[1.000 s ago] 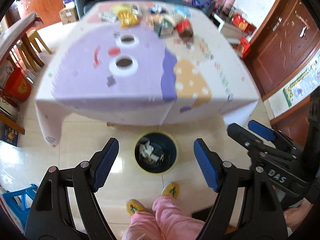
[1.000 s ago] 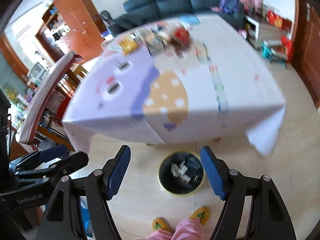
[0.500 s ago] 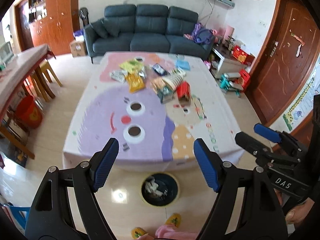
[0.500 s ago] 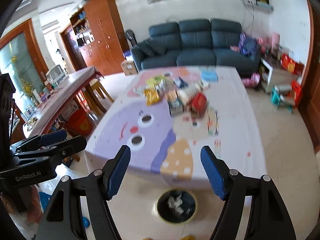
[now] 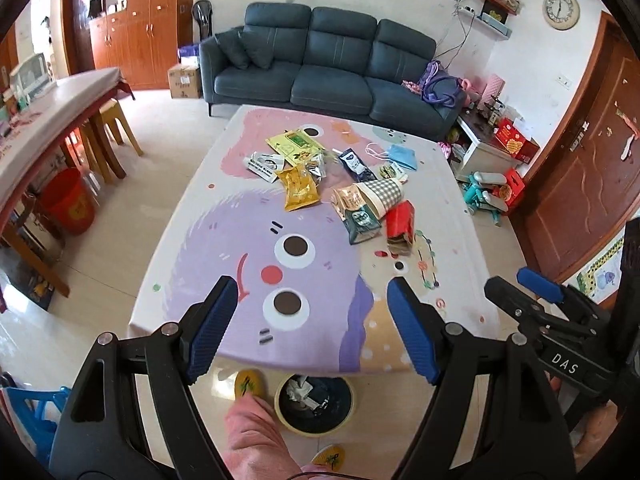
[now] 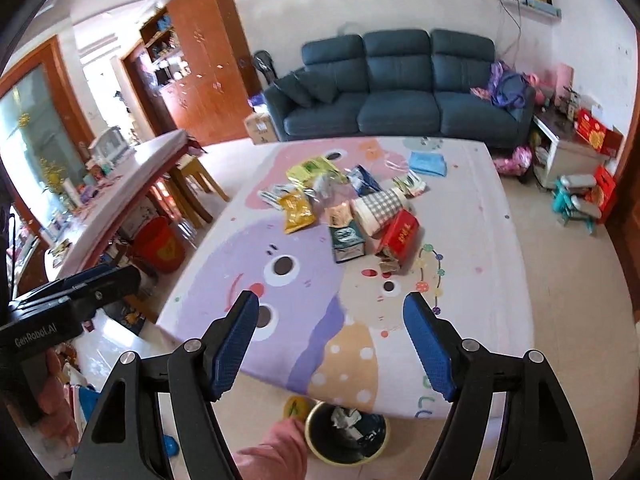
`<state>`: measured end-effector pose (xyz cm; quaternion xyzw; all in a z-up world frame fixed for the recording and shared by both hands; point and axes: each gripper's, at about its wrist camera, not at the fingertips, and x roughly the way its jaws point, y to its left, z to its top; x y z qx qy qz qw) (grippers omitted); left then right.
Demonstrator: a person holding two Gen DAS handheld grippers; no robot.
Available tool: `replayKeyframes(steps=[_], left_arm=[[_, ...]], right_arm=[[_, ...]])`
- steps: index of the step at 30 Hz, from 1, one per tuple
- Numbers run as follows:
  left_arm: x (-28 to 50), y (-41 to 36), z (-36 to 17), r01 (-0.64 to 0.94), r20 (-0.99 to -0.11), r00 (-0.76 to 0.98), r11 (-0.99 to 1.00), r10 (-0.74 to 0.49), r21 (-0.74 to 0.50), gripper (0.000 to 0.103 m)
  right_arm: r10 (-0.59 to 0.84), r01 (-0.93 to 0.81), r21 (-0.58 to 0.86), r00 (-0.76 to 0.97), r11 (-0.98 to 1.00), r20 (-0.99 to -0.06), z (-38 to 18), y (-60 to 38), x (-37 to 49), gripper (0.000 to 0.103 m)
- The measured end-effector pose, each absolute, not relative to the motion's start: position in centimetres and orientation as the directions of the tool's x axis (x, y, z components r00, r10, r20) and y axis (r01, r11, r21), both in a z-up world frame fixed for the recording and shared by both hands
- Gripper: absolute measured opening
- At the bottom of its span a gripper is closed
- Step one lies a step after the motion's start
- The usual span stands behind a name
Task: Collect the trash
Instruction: 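Move both tools back toward the table, then grasp the yellow snack wrapper with the left tool while the right tool grasps the red box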
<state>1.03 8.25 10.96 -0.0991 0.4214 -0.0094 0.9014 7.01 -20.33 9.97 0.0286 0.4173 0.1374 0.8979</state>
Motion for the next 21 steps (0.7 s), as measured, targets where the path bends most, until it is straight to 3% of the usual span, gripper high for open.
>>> replayKeyframes(steps=[14, 21], left_arm=[[24.4, 12.0, -0.3, 0.042, -0.866, 0.417, 0.958, -0.275, -0.284, 0.075], [32.1, 11.7, -5.9, 0.063, -0.901, 0.313, 0.953, -0.301, -0.297, 0.075]], right_arm=[[0.131, 0.101, 0.198, 0.457, 0.975, -0.880, -2.6, -22.3, 27.5, 0.075], [0.100, 0.203, 0.178, 0.344, 0.963, -0.934, -10.0, -22.6, 33.4, 0.062]])
